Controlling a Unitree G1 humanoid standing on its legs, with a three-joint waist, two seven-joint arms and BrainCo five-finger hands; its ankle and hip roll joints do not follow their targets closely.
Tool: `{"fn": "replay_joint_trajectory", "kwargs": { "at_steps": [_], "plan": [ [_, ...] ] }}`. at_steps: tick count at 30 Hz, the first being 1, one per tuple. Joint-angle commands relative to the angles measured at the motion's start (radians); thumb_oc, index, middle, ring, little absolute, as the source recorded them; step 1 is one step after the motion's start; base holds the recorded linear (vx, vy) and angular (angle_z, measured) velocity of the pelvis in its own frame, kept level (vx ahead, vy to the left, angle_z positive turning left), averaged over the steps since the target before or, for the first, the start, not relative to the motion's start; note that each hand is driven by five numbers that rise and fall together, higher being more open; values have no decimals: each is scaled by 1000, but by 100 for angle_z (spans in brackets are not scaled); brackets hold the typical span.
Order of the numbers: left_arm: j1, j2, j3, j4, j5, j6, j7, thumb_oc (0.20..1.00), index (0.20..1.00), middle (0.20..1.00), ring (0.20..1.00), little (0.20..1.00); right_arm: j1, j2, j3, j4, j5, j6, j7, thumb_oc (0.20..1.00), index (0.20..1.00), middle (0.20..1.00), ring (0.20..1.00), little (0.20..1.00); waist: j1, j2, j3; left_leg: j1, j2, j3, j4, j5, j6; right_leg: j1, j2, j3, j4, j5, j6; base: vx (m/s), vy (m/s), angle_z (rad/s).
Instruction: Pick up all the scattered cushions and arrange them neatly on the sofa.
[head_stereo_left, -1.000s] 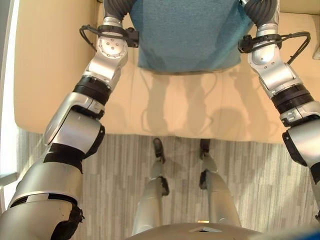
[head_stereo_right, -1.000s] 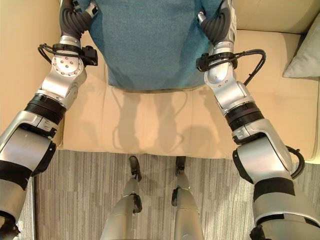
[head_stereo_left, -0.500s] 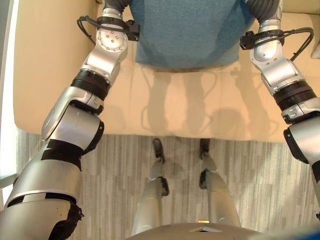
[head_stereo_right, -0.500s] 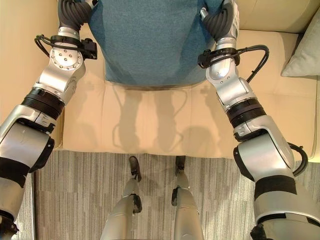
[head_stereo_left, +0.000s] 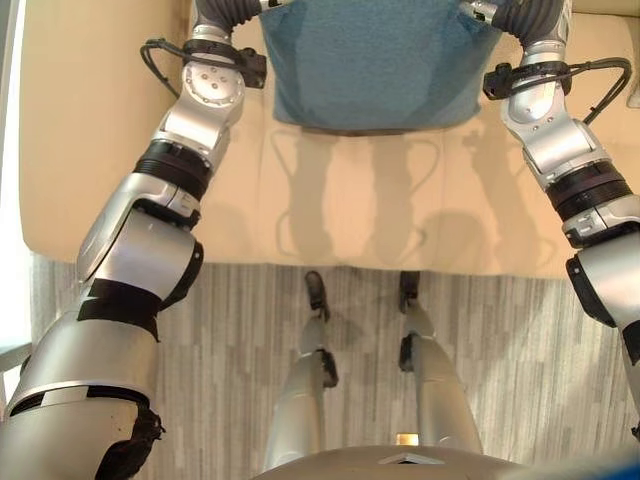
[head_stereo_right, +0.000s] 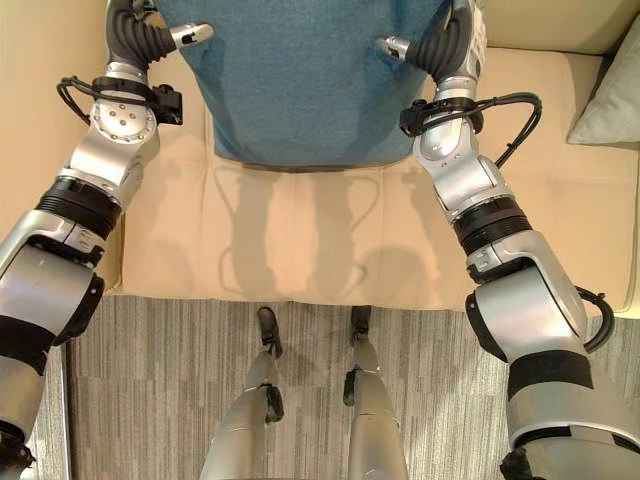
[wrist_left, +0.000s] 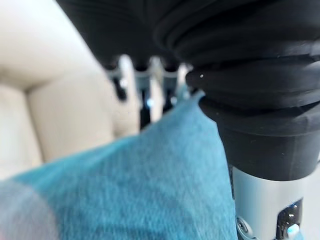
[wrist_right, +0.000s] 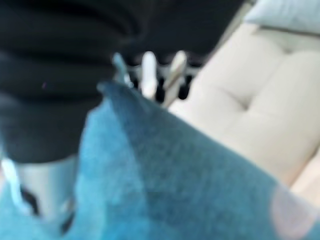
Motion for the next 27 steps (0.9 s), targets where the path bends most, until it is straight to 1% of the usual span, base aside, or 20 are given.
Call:
{"fn": "replay_joint_trajectory", "kwargs": {
  "at_steps": [1, 2, 3, 4, 8, 11, 12, 14, 16, 17, 18, 19, 20, 21, 22, 23, 25, 26, 27],
  "plan": [
    [-68, 35, 4, 68, 36, -47, -2, 1000, 1000, 1000, 1000, 1000, -54, 2, -27, 79, -30, -18, -33, 1000, 1000, 1000, 1000, 1000, 17, -53, -128, 90, -2, -39, -6, -90, -110, 70, 15, 4, -107, 43, 93, 0, 0, 0],
    [-69, 50, 3, 79, 38, -43, -5, 1000, 1000, 1000, 1000, 1000, -56, -12, -25, 91, -25, -16, -27, 1000, 1000, 1000, 1000, 1000, 16, -53, -130, 94, -2, -37, -6, -91, -111, 75, 15, 3, -107, 43, 94, 0, 0, 0],
    [-67, 96, 6, 97, 35, -33, -17, 1000, 1000, 1000, 1000, 1000, -63, -59, -11, 118, -7, -9, -9, 1000, 1000, 1000, 1000, 1000, 18, -53, -131, 111, -3, -35, -6, -93, -112, 94, 13, -1, -107, 42, 96, 0, 0, 0],
    [-60, 122, 11, 107, 29, -30, -23, 1000, 1000, 1000, 1000, 1000, -62, -88, -7, 133, 4, -4, 3, 1000, 1000, 1000, 1000, 1000, 19, -54, -132, 123, -3, -33, -6, -95, -112, 106, 13, -3, -107, 41, 96, 0, 0, 0],
    [15, 187, 52, 90, -1, -34, -50, 1000, 1000, 1000, 1000, 1000, -10, -173, -19, 151, 38, 9, 41, 1000, 1000, 1000, 1000, 1000, 23, -57, -140, 170, 0, -25, -6, -104, -115, 156, 9, -11, -107, 33, 95, 19, -4, 0],
    [127, 206, 109, 24, -4, -41, -65, 1000, 1000, 1000, 1000, 1000, 88, -220, -77, 126, 51, 5, 60, 1000, 1000, 1000, 1000, 1000, 24, -60, -151, 218, 7, -20, -6, -116, -117, 204, 6, -17, -107, 23, 93, 51, -6, 5],
    [281, 199, 195, -77, -7, -53, -79, 1000, 1000, 1000, 1000, 1000, 250, -249, -172, 58, 45, -5, 87, 1000, 1000, 1000, 1000, 1000, 22, -67, -158, 273, 11, -14, -6, -131, -118, 259, 5, -24, -107, 10, 92, 72, -8, 7],
    [289, 198, 196, -84, -5, -51, -77, 1000, 1000, 1000, 1000, 1000, 261, -250, -177, 51, 43, -2, 87, 1000, 1000, 1000, 1000, 1000, 23, -67, -159, 277, 12, -14, -6, -132, -119, 263, 5, -24, -107, 9, 92, 44, -6, 5],
    [478, 167, 291, -208, -12, -62, -102, 1000, 1000, 1000, 1000, 1000, 448, -246, -268, -47, 34, -16, 134, 1000, 1000, 1000, 1000, 1000, 21, -80, -159, 340, 17, -5, -6, -145, -120, 328, 4, -32, -107, -4, 90, 63, -12, -1],
    [548, 144, 323, -255, -22, -63, -111, 1000, 1000, 1000, 1000, 1000, 510, -239, -296, -82, 27, -16, 146, 1000, 1000, 1000, 1000, 1000, 22, -85, -156, 364, 18, -3, -6, -149, -119, 351, 4, -33, -107, -8, 88, 62, -7, 0],
    [693, 114, 378, -327, -9, -58, -143, 1000, 1000, 1000, 1000, 1000, 651, -208, -355, -129, 18, -23, 189, 1000, 1000, 1000, 1000, 1000, 23, -92, -148, 409, 21, 2, -6, -153, -118, 401, 6, -37, -107, -18, 87, 49, 1, 4],
    [765, 92, 400, -359, 4, -49, -155, 1000, 1000, 1000, 1000, 1000, 716, -191, -381, -156, 10, -20, 206, 1000, 1000, 1000, 1000, 1000, 22, -96, -143, 434, 23, 7, -6, -158, -116, 425, 3, -41, -107, -23, 86, 17, 0, 5],
    [769, 92, 401, -363, 5, -47, -154, 1000, 1000, 1000, 1000, 1000, 721, -190, -384, -160, 8, -19, 206, 1000, 1000, 1000, 1000, 1000, 21, -98, -144, 432, 21, 6, -6, -153, -115, 424, 1, -42, -107, -19, 86, 34, 13, 10],
    [906, 45, 446, -397, 22, -38, -189, 1000, 1000, 1000, 1000, 1000, 836, -154, -425, -191, -3, -31, 248, 1000, 1000, 1000, 1000, 1000, 26, -100, -134, 483, 24, 10, -6, -162, -112, 476, 4, -45, -107, -34, 86, 14, 13, 11],
    [910, 45, 447, -401, 23, -36, -188, 1000, 1000, 1000, 1000, 1000, 840, -154, -427, -194, -3, -30, 248, 1000, 1000, 1000, 1000, 1000, 24, -101, -135, 481, 22, 9, -6, -157, -111, 474, 1, -46, -107, -31, 86, 52, 20, 3],
    [1048, -15, 494, -420, 31, -18, -215, 1000, 1000, 1000, 1000, 1000, 956, -115, -470, -220, -9, -27, 289, 1000, 1000, 1000, 1000, 1000, 26, -104, -128, 525, 22, 10, -6, -164, -105, 516, 2, -50, -107, -40, 83, 31, 12, -2],
    [1165, -71, 534, -396, 50, 3, -248, 1000, 1000, 1000, 1000, 1000, 1053, -66, -513, -212, -8, -30, 324, 1000, 1000, 1000, 1000, 1000, 28, -106, -125, 573, 20, 14, -6, -171, -102, 566, 5, -55, -107, -54, 81, 56, 31, 4],
    [1242, -118, 553, -340, 71, 25, -269, 1000, 1000, 1000, 1000, 1000, 1113, -19, -524, -193, -5, -32, 355, 1000, 1000, 1000, 1000, 1000, 28, -106, -126, 600, 20, 16, -6, -175, -97, 596, 7, -56, -107, -61, 79, 31, 38, 11],
    [1244, -118, 552, -341, 71, 24, -269, 1000, 1000, 1000, 1000, 1000, 1115, -19, -524, -194, -5, -32, 356, 1000, 1000, 1000, 1000, 1000, 28, -106, -123, 606, 20, 17, -6, -176, -98, 601, 7, -56, -107, -62, 79, 8, 47, 5]
  ]
}}
